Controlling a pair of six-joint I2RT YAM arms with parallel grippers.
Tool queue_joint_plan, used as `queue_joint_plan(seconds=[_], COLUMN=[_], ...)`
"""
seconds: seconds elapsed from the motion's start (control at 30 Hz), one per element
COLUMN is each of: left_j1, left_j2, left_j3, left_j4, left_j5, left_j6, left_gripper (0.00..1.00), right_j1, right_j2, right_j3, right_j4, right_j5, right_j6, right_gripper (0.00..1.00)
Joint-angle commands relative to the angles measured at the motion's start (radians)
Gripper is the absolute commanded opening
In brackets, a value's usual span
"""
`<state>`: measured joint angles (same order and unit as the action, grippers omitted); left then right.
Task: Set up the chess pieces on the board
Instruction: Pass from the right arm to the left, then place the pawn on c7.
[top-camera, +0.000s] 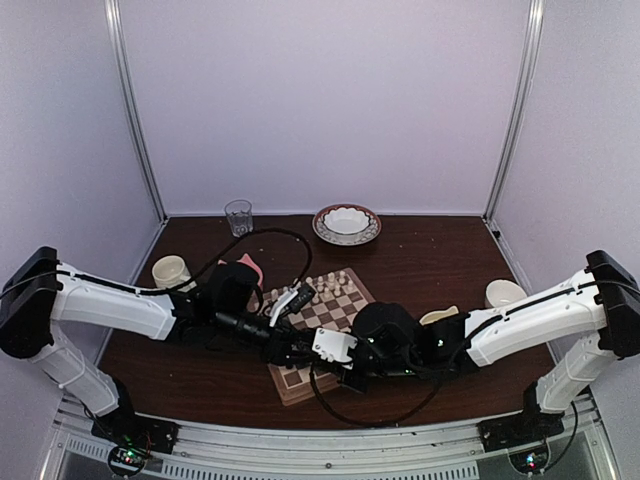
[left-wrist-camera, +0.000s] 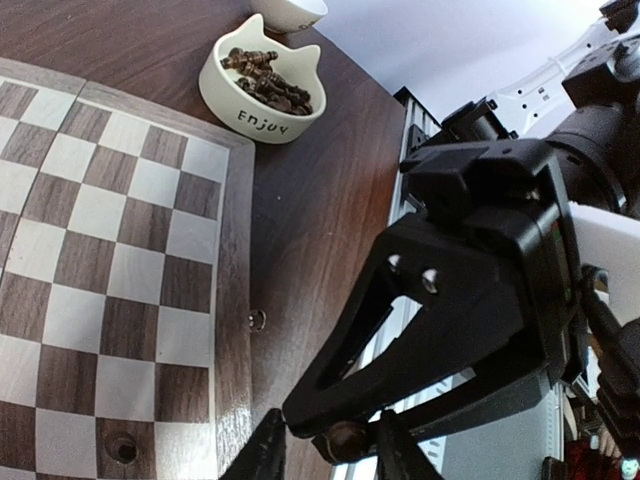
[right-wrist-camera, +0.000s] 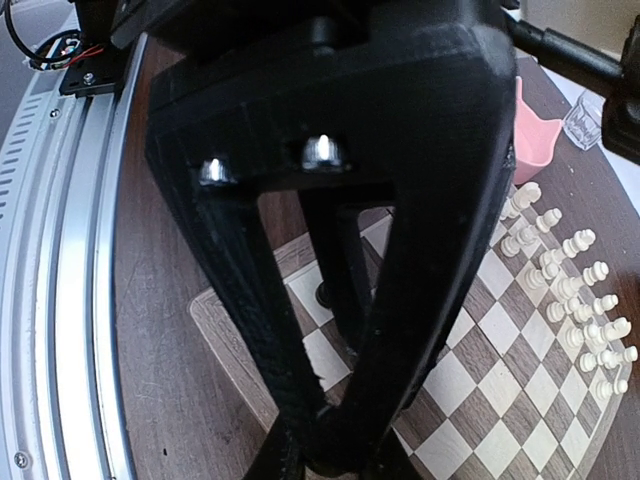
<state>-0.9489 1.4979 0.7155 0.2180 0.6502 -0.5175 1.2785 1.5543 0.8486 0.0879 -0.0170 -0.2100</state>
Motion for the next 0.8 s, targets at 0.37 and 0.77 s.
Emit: queue_joint_plan(seconds=[0.37,0.77], left_j1=[0.001,-0.038], left_j2=[0.014,-0.023], left_j3=[0.041,0.073], left_j4=[0.014,-0.150], left_j5=[0.016,-0.238], left_j6=[0.016,0.148], left_gripper=[0.02,0.00], right_j1=[0.006,0.001], right_j2=[-0.021,-0.195], right_j3=[0.006,-0.142], right_j4=[0.036,0.182], right_j5=[0.058,0.193], right_j6=[0.018,0.049], right_gripper=[0.16,0.49])
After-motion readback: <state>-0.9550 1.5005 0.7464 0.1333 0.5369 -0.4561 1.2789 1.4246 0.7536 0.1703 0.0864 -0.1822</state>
